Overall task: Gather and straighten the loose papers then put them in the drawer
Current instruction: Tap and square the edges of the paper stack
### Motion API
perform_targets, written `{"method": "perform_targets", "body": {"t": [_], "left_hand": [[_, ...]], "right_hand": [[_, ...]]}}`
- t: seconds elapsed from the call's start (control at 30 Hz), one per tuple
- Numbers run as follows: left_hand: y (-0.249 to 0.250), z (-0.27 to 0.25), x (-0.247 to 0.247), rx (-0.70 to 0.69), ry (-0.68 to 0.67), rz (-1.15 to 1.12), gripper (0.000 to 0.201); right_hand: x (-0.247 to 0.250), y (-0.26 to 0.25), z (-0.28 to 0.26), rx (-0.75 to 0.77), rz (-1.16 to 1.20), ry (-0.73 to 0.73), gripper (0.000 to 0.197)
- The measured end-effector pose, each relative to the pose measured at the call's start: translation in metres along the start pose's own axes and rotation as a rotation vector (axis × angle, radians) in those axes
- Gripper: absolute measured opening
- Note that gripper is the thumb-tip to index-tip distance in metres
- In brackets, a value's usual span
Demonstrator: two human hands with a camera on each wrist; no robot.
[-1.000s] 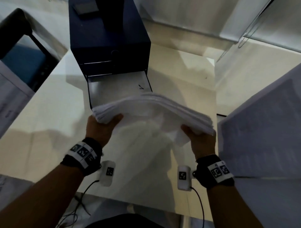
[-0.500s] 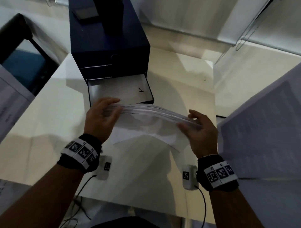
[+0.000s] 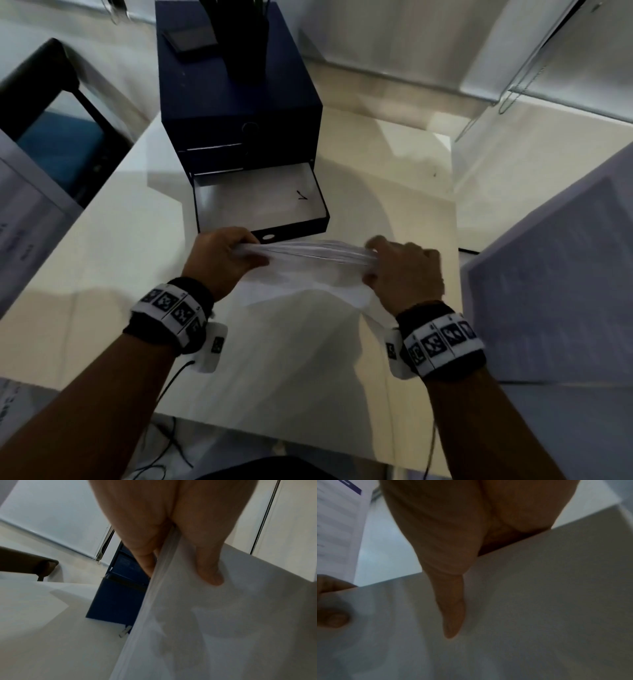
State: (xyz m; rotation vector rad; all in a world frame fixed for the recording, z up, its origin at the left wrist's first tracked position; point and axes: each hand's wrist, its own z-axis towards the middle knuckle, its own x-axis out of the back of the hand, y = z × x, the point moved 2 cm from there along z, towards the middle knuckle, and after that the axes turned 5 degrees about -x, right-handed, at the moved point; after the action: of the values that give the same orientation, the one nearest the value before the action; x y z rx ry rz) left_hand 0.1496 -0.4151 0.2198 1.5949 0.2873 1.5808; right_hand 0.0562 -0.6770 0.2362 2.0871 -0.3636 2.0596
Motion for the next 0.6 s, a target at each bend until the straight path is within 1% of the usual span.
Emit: {"method": "perform_targets", "body": {"t": [0.03,0.07,0.1,0.13,0.17,0.2,0.23,0.3,0.33,0.37,0.4,0.43,0.47,0.53,0.57,0.6], "left_hand": [[0.002,-0.001,-0.001,-0.004,0.002,-0.016,0.018],[0.005,-0.001,-0.001,-0.017,-0.003,-0.028,0.019],[0.010,0.000,0.000,-0.037,-0.006,-0.036,0.019],[0.016,0.001,0.002,-0.058,0.003,-0.043,0.022],[0.021,0.003,0.006,-0.074,0.031,-0.050,0.029],[0.024,0.005,0.010,-0.082,0.082,-0.058,0.042],[0.026,0.005,0.015,-0.082,0.152,-0.071,0.059],[0.023,0.003,0.026,-0.070,0.363,-0.094,0.091],[0.021,-0.002,0.029,-0.045,0.478,-0.078,0.100],[0.021,-0.009,0.030,-0.010,0.569,-0.048,0.106],[0.021,-0.016,0.027,0.013,0.619,-0.035,0.108],[0.020,-0.021,0.021,0.025,0.620,-0.060,0.108],[0.019,-0.024,0.013,0.040,0.573,-0.130,0.108],[0.019,-0.024,-0.003,0.082,0.385,-0.317,0.108],[0.021,-0.020,-0.006,0.108,0.280,-0.389,0.104],[0.025,-0.017,-0.006,0.139,0.173,-0.428,0.094]], "right_hand": [[-0.001,-0.014,0.007,0.050,0.014,0.003,0.040],[0.000,-0.029,0.012,0.116,0.034,0.011,0.042],[0.000,-0.044,0.016,0.180,0.057,0.015,0.037],[0.002,-0.056,0.019,0.227,0.080,0.009,0.027],[0.003,-0.063,0.021,0.242,0.099,-0.012,0.017],[0.008,-0.065,0.024,0.231,0.122,-0.027,0.013],[0.013,-0.060,0.025,0.199,0.160,-0.037,0.012],[0.025,-0.040,0.030,0.145,0.295,-0.011,0.017],[0.031,-0.027,0.031,0.106,0.411,0.010,0.023],[0.037,-0.015,0.033,0.056,0.581,0.034,0.026],[0.040,-0.005,0.032,-0.016,0.805,0.057,0.024],[0.040,0.003,0.030,-0.095,1.056,0.062,0.017],[0.037,0.006,0.028,-0.158,1.290,0.047,0.014],[0.026,0.007,0.025,-0.231,1.644,-0.016,0.020],[0.020,0.006,0.022,-0.239,1.775,-0.046,0.024],[0.016,0.004,0.020,-0.248,1.870,-0.069,0.024]]}}
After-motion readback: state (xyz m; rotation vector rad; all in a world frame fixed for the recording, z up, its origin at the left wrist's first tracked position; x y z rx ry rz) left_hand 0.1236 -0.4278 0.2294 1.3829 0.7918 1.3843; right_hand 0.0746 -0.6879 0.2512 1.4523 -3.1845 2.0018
